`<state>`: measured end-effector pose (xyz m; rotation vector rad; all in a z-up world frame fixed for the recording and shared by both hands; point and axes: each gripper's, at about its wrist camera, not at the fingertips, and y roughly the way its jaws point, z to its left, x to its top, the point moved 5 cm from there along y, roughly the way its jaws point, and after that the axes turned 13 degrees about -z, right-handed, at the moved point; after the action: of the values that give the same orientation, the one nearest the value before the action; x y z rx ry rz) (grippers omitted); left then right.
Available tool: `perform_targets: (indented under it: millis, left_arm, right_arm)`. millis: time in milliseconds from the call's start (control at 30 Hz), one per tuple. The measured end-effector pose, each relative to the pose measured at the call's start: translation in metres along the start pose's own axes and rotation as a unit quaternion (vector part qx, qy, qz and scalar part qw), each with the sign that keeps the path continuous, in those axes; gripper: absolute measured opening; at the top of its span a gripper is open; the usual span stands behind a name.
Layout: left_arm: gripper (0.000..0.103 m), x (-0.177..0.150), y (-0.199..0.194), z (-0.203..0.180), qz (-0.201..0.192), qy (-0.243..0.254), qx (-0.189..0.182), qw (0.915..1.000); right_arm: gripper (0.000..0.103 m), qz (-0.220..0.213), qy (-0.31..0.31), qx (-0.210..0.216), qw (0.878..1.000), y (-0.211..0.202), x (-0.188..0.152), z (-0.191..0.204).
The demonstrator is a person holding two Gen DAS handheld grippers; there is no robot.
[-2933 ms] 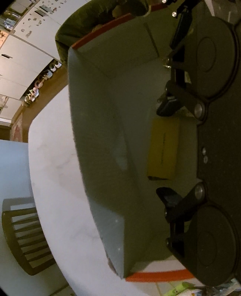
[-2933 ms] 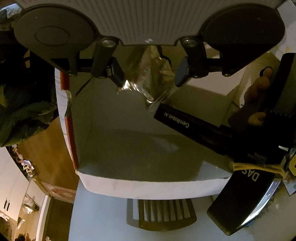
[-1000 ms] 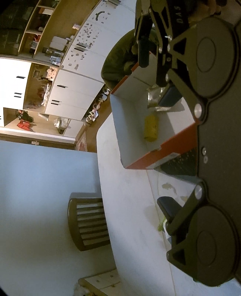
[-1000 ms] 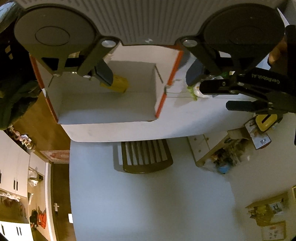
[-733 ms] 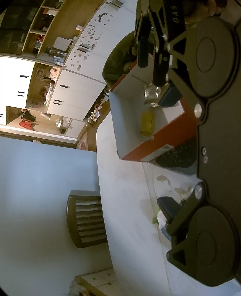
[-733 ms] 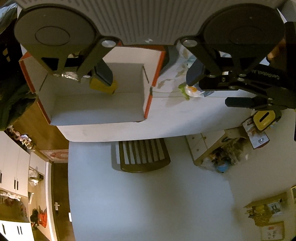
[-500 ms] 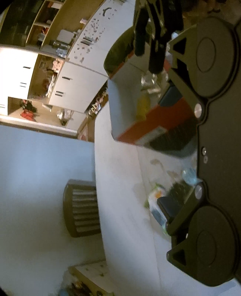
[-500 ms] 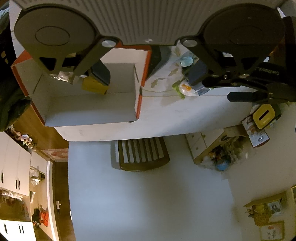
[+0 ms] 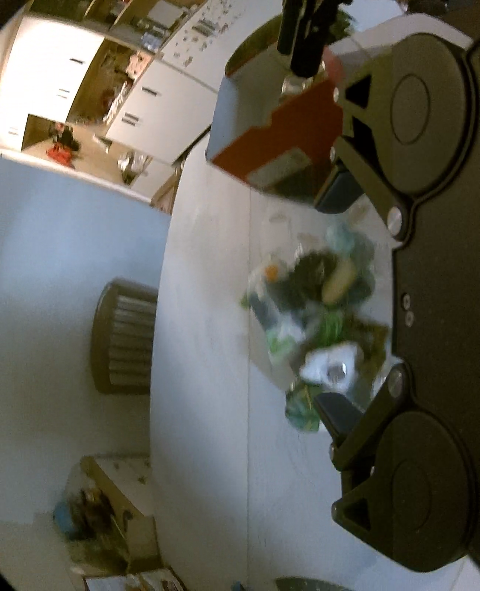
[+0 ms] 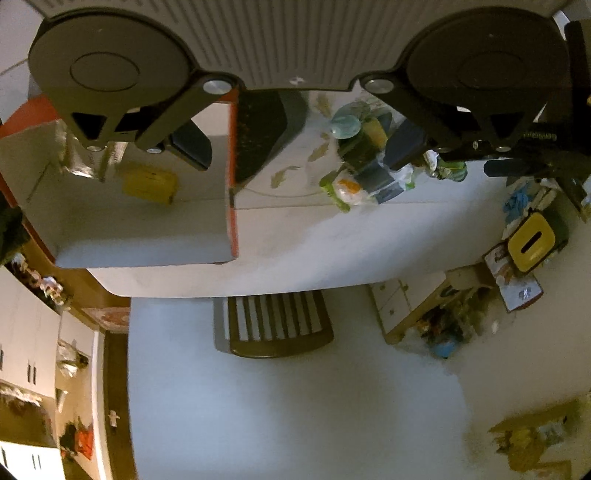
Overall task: Organize objects
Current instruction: 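Move both tools back to the pile of items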
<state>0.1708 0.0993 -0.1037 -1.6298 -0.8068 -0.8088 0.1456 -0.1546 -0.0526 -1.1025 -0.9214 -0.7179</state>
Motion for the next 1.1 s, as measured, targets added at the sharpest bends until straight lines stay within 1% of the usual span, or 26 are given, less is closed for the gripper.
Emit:
perform_targets:
  millis: [67, 233, 433, 533, 667, 767, 833, 900, 967, 1033, 1100]
  left_arm:
    - [0.103, 0.0, 0.003, 0.013, 0.001, -0.005, 0.011, 0.9999]
    - [0.103, -0.002, 0.014, 0.042, 0.006, -0.036, 0.025, 0.999]
    - [0.102, -0.006, 0.03, 0.061, 0.01, -0.033, 0.041, 0.9986]
    - [0.102, -0.008, 0.036, 0.07, 0.014, -0.031, 0.055, 0.9979]
    - [0.1, -0.013, 0.041, 0.079, 0.024, -0.035, 0.06, 0.9973]
    - [0.095, -0.015, 0.044, 0.085, 0.027, -0.038, 0.061, 0.9971]
    - [0.088, -0.016, 0.046, 0.088, 0.028, -0.04, 0.06, 0.997]
    - [0.084, -0.016, 0.048, 0.09, 0.029, -0.043, 0.059, 0.9969]
    - [0.082, -0.016, 0.05, 0.091, 0.029, -0.046, 0.055, 0.997]
    - [0.078, -0.015, 0.052, 0.092, 0.029, -0.045, 0.055, 0.9971]
    - [0.076, -0.015, 0.054, 0.093, 0.031, -0.048, 0.052, 0.997]
  right_arm:
    - [0.101, 0.004, -0.011, 0.002, 1.0, 0.007, -0.003, 0.009]
    - [0.101, 0.022, -0.037, 0.01, 0.999, 0.028, -0.014, 0.033]
    - [0.101, 0.057, -0.05, 0.014, 0.997, 0.057, -0.033, 0.047]
    - [0.101, 0.072, -0.056, 0.007, 0.996, 0.073, -0.043, 0.048]
    - [0.101, 0.095, -0.054, 0.006, 0.994, 0.093, -0.056, 0.047]
    - [0.1, 0.106, -0.055, 0.004, 0.993, 0.105, -0.064, 0.047]
    - [0.1, 0.113, -0.049, 0.004, 0.992, 0.112, -0.068, 0.046]
    - [0.099, 0.116, -0.048, 0.003, 0.992, 0.118, -0.071, 0.045]
    - [0.094, 0.119, -0.05, 0.003, 0.992, 0.122, -0.072, 0.046]
    - [0.091, 0.124, -0.051, 0.005, 0.991, 0.127, -0.075, 0.047]
    - [0.088, 0.128, -0.051, 0.004, 0.99, 0.132, -0.077, 0.047]
